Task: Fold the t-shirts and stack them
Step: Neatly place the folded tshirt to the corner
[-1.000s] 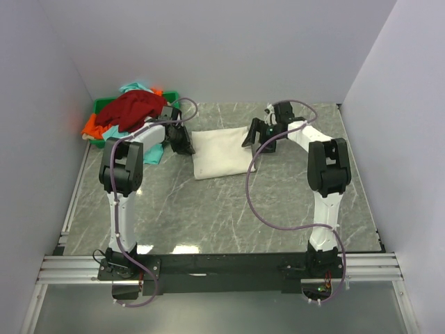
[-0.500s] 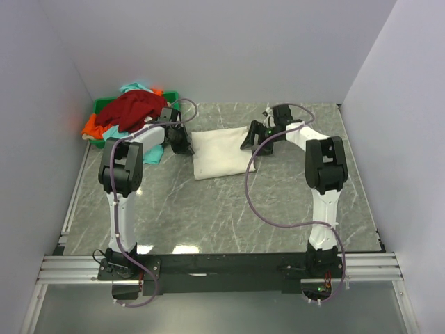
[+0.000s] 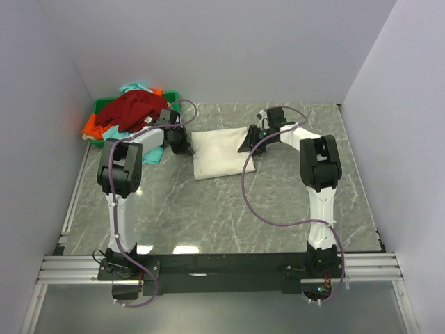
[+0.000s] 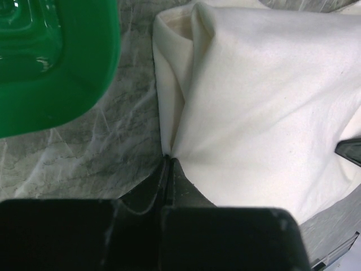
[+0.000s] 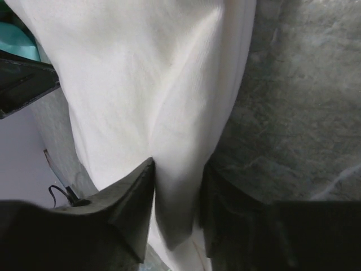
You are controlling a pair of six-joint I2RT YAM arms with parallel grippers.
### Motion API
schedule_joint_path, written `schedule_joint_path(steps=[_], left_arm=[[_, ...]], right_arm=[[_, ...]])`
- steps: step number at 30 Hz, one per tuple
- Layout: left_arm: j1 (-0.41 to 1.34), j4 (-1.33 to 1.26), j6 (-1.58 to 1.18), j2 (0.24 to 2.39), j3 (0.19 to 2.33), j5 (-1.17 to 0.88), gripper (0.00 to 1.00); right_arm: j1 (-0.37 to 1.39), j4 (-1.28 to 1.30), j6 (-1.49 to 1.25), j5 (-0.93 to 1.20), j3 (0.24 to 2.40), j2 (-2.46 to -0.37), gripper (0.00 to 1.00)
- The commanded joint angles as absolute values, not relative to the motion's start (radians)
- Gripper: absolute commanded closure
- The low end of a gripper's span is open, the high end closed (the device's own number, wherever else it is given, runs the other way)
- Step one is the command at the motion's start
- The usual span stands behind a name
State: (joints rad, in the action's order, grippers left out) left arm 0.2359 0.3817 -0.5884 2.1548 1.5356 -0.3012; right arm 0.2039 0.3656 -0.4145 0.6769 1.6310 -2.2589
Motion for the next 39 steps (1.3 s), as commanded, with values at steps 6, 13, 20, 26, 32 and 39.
schedule_joint_path(steps=[6,13,20,26,32,39], left_arm=[[0.242,0.417,-0.574,2.14,1.509,-0.31,0.92],[0.242,0.449,-0.586,2.079,1.575,-0.313,0.46],[0.242,0.475,-0.589,2.023,1.606,-0.322,0.45],[0.242,0.495,-0.58,1.993,1.58,-0.314,0.46],[0.242,0.5,-0.583,1.97,1.542,-0.31,0.47],[0.242,0.517,-0.58,1.957,1.546,-0.307,0.47]], right_arm=[[0.215,0.403,-0.403,0.58,1.655,-2.272,0.84],[0.17,0.561,-0.308,0.364,1.738,-2.23,1.0],[0.045,0.704,-0.174,0.134,1.808,-2.192,1.0],[-0.043,0.798,-0.02,-0.161,1.942,-2.235,1.0],[-0.087,0.822,0.049,-0.414,2.048,-2.293,1.0],[-0.117,0.762,0.123,-0.61,2.085,-2.301,1.0]])
